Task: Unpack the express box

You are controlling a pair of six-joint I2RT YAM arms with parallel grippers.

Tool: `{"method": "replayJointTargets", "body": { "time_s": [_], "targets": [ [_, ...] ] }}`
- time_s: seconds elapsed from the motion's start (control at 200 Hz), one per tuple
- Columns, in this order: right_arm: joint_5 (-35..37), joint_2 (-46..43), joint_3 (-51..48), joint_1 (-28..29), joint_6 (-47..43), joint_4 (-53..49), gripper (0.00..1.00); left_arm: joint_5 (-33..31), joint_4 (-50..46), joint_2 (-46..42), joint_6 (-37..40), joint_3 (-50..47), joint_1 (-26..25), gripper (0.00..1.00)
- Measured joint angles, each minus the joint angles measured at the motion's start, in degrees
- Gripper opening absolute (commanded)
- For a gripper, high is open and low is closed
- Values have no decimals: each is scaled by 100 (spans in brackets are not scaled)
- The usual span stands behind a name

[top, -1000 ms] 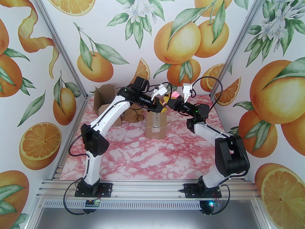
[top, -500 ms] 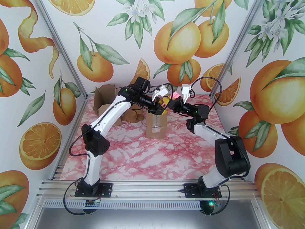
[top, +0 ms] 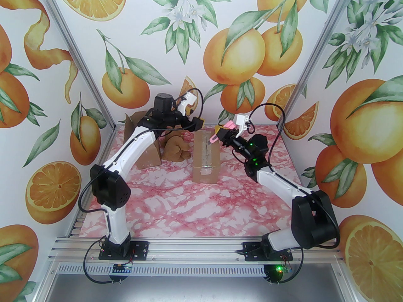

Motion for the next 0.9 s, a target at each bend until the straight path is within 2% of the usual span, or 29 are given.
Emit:
{"method": "replayJointTargets", "body": {
  "time_s": [0.15,0.29,0.625,0.901],
  "targets": [
    [741,245,352,428,-501,-356,0,634,173,866,-129,667,254,84],
    [1331,579,608,664,-763,-323,0,1012,118,1272,-103,901,352,82],
    [3532,1121,1215,861,-1320,-688,0,979,-17,2105,-645,1843,684,83],
    [3899,1307,1703,780,-1447,-520,0,1290,-28,2704,-1051,1864,501,83]
  ]
}}
